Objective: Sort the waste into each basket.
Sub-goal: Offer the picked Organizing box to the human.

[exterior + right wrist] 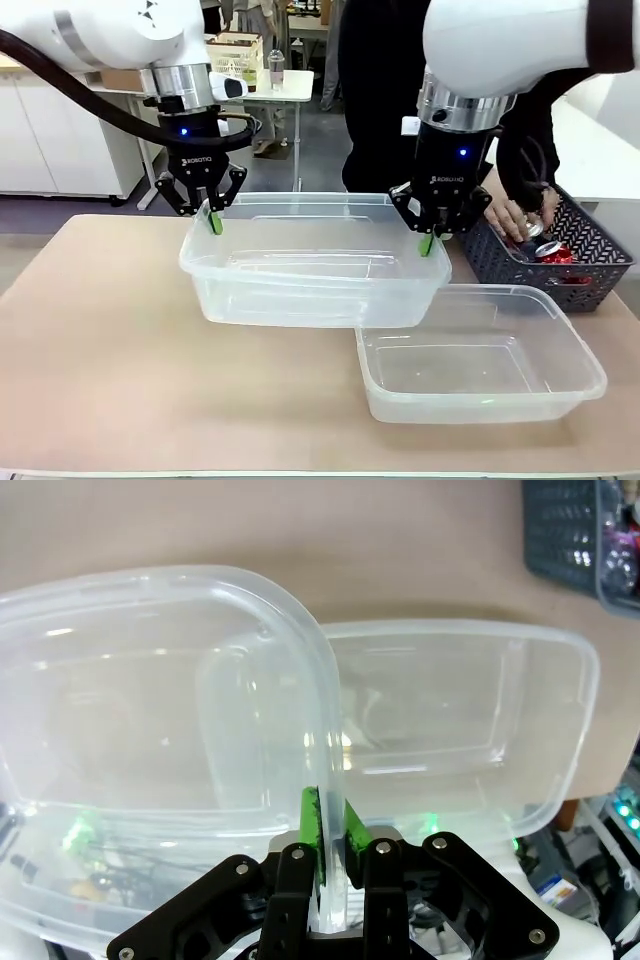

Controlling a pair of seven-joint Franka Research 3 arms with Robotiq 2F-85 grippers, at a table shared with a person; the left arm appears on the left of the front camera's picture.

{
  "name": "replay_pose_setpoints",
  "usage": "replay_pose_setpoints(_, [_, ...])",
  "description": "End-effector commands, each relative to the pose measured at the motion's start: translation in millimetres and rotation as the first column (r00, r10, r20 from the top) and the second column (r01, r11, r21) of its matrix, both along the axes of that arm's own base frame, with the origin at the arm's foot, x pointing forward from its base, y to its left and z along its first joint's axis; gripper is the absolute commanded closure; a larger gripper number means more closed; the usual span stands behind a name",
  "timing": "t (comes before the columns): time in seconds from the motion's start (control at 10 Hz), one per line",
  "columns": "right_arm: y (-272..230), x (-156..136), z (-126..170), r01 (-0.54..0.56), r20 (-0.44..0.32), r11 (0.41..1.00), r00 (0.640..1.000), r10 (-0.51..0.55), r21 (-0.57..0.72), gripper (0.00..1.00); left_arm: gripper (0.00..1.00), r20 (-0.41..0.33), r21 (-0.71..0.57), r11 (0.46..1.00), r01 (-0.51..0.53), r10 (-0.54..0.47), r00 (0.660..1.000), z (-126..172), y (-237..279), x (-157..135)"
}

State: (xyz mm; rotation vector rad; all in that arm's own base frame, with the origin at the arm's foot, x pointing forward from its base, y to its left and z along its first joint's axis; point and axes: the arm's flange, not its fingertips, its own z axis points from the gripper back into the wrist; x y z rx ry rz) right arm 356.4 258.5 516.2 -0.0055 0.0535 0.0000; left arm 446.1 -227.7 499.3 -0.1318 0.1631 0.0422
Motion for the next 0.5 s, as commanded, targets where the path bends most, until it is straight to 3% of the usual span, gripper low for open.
replay_pose_setpoints(0.0, [3.3, 0.4, 0.4, -0.009, -0.011, 1.000, 1.000, 0.009, 0.003, 0.94, 0.95, 0.010, -0.016, 1.000, -0.017, 0.017, 1.000, 5.0, 2.7, -3.5])
replay_pose_setpoints(0.4, [3.3, 0.4, 0.4, -0.009, -0.011, 1.000, 1.000, 0.009, 0.003, 0.94, 0.95, 0.010, -0.016, 1.000, -0.017, 0.017, 1.000, 5.0, 2.7, -3.5])
